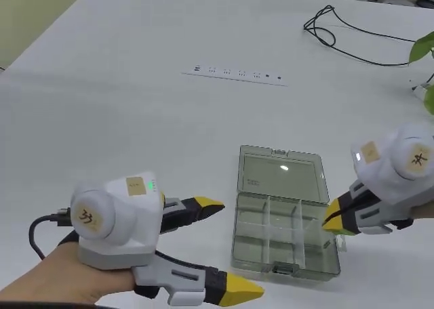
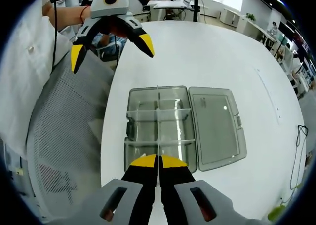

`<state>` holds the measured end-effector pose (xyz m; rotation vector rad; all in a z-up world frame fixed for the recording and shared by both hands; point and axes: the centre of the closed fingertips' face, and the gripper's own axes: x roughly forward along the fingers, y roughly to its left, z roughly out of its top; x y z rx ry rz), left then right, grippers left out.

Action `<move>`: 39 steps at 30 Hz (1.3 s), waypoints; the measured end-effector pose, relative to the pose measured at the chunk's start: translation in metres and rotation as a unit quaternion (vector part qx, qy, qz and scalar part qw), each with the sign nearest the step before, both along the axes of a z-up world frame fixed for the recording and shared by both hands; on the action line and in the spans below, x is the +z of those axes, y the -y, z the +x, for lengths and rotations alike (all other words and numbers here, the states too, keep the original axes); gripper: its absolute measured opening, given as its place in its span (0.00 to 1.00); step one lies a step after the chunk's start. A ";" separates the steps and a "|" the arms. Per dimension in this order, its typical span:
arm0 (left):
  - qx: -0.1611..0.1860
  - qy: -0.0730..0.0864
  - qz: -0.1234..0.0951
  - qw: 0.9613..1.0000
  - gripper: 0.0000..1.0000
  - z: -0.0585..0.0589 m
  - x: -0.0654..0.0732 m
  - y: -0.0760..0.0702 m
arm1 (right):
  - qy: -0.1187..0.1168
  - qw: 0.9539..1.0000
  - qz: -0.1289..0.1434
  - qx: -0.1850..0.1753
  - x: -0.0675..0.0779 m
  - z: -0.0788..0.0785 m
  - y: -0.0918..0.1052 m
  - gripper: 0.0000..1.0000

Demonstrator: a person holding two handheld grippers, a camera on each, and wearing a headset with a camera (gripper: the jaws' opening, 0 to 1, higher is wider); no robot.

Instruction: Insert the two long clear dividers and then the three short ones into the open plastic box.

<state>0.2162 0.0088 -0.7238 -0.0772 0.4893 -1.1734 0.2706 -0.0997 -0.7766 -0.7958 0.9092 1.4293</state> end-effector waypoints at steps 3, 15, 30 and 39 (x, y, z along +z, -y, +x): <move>0.001 -0.003 -0.003 1.000 0.81 0.000 0.000 0.000 | -0.002 1.000 0.006 0.000 0.000 -0.001 -0.001 0.02; -0.001 -0.002 -0.002 1.000 0.81 -0.001 0.000 0.001 | 0.018 1.000 0.012 0.022 -0.009 -0.002 -0.003 0.02; 0.002 -0.004 -0.002 1.000 0.80 0.000 -0.001 -0.001 | 0.031 0.999 0.002 0.041 -0.031 -0.002 -0.005 0.02; 0.001 -0.002 -0.003 1.000 0.80 0.001 0.000 -0.001 | 0.040 0.998 -0.009 0.052 -0.038 -0.002 -0.004 0.02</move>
